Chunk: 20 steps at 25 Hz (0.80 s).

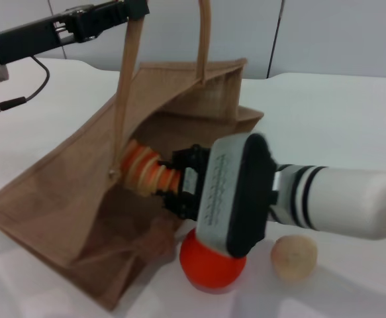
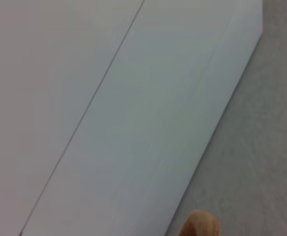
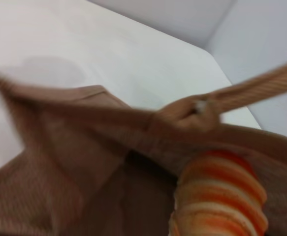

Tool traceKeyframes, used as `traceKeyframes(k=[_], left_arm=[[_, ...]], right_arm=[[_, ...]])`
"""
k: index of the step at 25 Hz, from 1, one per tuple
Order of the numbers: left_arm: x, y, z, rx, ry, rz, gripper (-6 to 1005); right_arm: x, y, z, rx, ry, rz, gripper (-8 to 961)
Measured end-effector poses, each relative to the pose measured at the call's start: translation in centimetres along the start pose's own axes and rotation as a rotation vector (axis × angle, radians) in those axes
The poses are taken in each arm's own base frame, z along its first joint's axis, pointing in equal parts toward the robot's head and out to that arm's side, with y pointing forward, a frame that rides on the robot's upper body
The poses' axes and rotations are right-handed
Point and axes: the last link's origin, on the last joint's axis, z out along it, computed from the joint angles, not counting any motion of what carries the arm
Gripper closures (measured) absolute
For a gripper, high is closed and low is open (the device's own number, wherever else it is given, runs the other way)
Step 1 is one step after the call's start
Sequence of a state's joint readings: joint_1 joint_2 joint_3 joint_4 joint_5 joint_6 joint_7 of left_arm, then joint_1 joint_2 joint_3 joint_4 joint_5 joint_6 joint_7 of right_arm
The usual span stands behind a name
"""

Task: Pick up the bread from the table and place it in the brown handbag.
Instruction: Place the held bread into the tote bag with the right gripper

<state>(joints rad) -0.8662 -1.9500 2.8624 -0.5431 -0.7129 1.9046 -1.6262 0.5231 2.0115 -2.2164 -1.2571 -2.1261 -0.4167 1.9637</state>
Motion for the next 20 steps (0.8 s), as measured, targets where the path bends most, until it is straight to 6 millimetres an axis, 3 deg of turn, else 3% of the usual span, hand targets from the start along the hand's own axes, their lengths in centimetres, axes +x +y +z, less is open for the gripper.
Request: traceKeyframes(k=[12, 20], left_arm=[[0.0, 0.3, 0.7, -0.032, -0.03, -0.013, 877], [0.2, 0.6, 1.3, -0.063, -0.032, -0.032, 877]], right_arm=[[-0.8, 1.5, 3.4, 0.107, -0.064, -0.271, 549], [0.3, 2.6, 4.4, 0.139, -0.089, -0.436, 561]])
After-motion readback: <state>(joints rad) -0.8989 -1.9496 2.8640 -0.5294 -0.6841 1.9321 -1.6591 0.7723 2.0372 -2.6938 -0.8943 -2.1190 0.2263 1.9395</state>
